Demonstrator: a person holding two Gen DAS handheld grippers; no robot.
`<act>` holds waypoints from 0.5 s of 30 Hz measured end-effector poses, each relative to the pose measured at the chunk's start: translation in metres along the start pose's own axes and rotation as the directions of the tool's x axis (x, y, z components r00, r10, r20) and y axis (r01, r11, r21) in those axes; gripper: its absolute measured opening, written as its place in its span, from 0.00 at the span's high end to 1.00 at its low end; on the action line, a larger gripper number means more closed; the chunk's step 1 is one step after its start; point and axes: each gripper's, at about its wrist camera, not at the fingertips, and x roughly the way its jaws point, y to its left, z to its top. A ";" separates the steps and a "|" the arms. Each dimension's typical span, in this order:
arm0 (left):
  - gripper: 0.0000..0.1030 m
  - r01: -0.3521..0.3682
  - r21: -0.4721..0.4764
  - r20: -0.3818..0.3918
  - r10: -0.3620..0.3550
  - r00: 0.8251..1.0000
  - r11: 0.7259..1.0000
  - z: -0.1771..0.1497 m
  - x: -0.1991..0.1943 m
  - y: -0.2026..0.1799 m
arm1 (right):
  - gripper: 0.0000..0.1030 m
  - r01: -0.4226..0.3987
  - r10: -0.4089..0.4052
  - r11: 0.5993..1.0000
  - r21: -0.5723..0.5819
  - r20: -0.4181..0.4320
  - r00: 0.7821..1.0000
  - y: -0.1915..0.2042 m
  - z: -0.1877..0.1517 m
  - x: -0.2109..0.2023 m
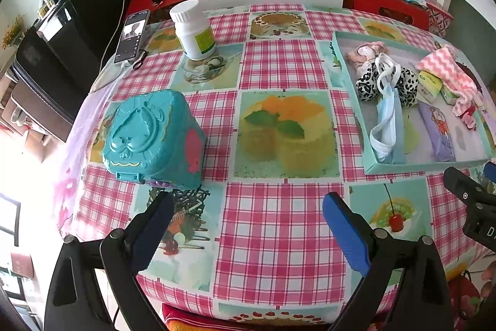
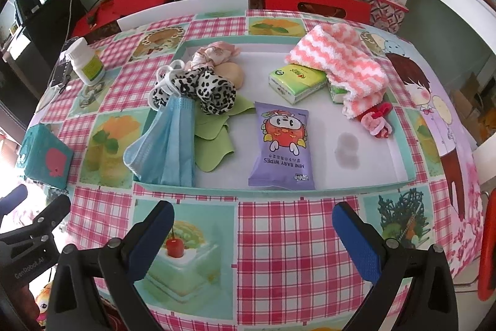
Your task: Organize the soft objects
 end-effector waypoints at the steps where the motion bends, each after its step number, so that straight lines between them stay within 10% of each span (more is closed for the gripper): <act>1: 0.06 0.002 -0.001 -0.001 -0.002 1.000 1.000 0.000 0.000 0.000 | 0.00 0.000 0.000 1.000 0.001 -0.001 1.000 0.000 0.000 0.000; 15: 0.06 -0.003 -0.008 -0.005 0.003 1.000 1.000 -0.003 -0.002 0.003 | 0.00 -0.006 0.006 1.000 0.005 -0.004 1.000 -0.003 -0.002 0.000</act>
